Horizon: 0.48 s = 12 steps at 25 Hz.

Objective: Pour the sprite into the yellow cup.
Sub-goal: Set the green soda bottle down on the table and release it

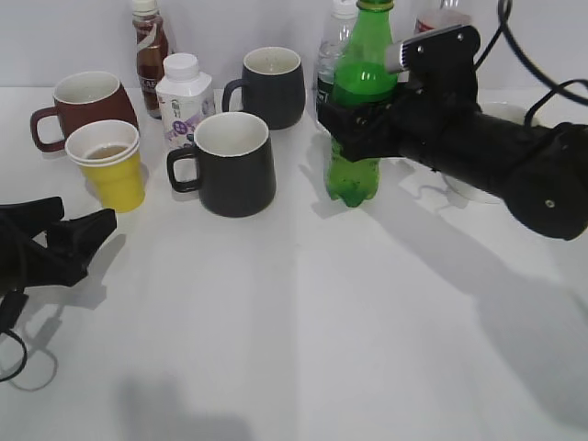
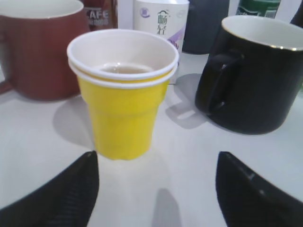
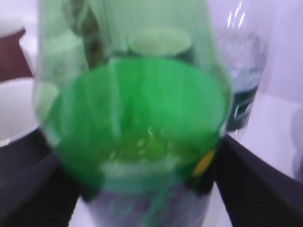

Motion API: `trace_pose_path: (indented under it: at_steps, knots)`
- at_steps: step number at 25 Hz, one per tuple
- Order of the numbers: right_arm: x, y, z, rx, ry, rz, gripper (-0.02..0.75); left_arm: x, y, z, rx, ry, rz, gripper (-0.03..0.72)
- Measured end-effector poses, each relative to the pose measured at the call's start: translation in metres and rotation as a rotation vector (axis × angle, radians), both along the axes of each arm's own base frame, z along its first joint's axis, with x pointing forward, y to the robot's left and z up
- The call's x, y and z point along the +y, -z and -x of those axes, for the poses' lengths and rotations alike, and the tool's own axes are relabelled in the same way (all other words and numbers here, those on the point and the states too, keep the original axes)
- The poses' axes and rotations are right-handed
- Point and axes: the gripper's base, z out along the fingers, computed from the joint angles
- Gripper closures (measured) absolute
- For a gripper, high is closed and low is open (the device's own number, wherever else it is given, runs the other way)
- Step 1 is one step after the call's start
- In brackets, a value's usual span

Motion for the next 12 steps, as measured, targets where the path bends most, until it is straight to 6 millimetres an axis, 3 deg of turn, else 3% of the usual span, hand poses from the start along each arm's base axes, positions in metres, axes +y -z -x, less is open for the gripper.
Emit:
trace_pose_path:
  at_steps: [12]
  knots:
    - [-0.005, -0.007, 0.011, 0.208, 0.009, 0.052, 0.110, 0.007, -0.009, 0.011, 0.198, -0.083, 0.035, 0.100]
